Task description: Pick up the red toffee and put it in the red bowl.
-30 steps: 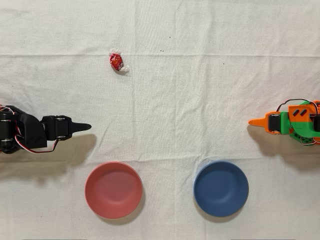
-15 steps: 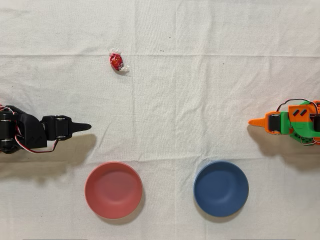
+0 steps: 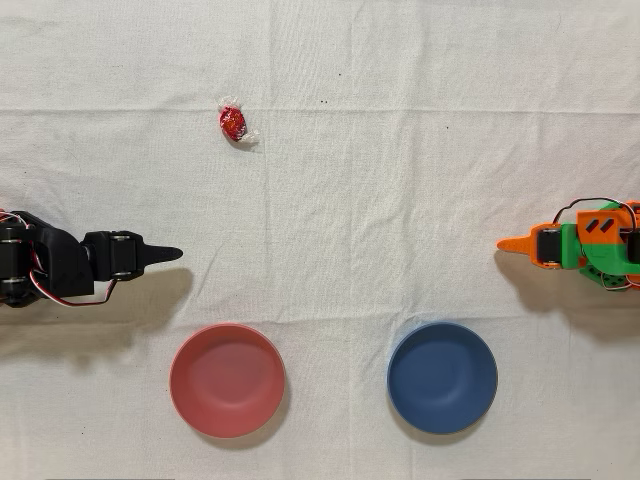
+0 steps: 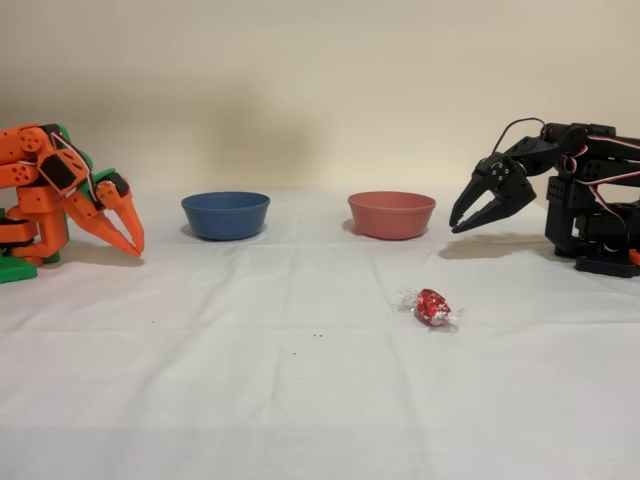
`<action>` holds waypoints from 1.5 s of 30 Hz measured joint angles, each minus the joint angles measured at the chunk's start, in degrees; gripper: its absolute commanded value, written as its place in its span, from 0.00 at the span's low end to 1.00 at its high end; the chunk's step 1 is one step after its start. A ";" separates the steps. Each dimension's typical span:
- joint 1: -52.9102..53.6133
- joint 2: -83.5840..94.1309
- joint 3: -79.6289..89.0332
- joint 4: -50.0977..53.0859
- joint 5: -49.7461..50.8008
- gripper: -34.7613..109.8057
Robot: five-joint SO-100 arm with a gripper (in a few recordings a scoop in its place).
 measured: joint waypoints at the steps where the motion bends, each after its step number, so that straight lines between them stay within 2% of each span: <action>1: 0.00 0.00 0.00 0.00 0.00 0.25; 38: -0.44 0.00 0.00 0.00 0.00 0.24; 45: 0.00 0.00 -2.81 -0.44 -2.55 0.24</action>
